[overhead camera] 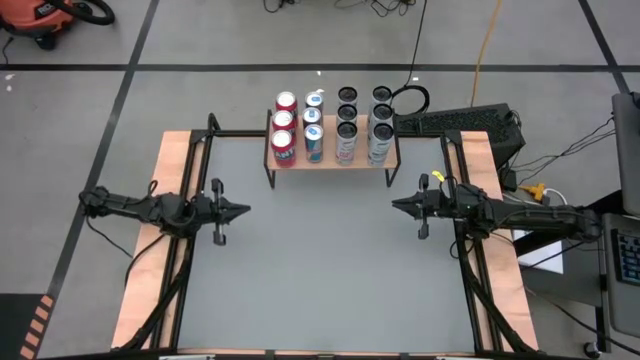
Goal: Place canned beverage on shelf
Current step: Return to Home Position
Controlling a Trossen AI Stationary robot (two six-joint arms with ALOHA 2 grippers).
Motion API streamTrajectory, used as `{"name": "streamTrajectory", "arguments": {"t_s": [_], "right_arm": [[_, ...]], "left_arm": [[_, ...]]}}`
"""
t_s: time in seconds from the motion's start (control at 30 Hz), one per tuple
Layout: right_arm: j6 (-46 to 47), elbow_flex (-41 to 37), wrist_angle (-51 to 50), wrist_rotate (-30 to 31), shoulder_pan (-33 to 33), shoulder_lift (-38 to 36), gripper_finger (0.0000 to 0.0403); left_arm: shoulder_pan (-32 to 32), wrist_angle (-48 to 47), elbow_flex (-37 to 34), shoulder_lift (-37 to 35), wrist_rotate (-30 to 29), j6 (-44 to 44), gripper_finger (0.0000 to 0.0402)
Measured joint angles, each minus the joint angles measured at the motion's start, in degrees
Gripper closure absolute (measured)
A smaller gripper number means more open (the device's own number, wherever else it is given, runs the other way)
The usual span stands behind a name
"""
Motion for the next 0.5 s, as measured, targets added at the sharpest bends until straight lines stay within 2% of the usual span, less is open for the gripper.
{"name": "streamTrajectory", "arguments": {"t_s": [0.23, 0.5], "right_arm": [[-1.5, 0.0, -0.2, 0.0, 0.0, -2.0, 0.0403], [-4.7, -0.1, -3.9, -1.6, 0.0, -9.0, 0.0403]], "left_arm": [[2.1, -0.3, 0.0, 0.0, 1.9, -1.6, 0.0402], [2.9, -0.6, -0.1, 0.0, 3.8, -0.2, 0.0402]]}}
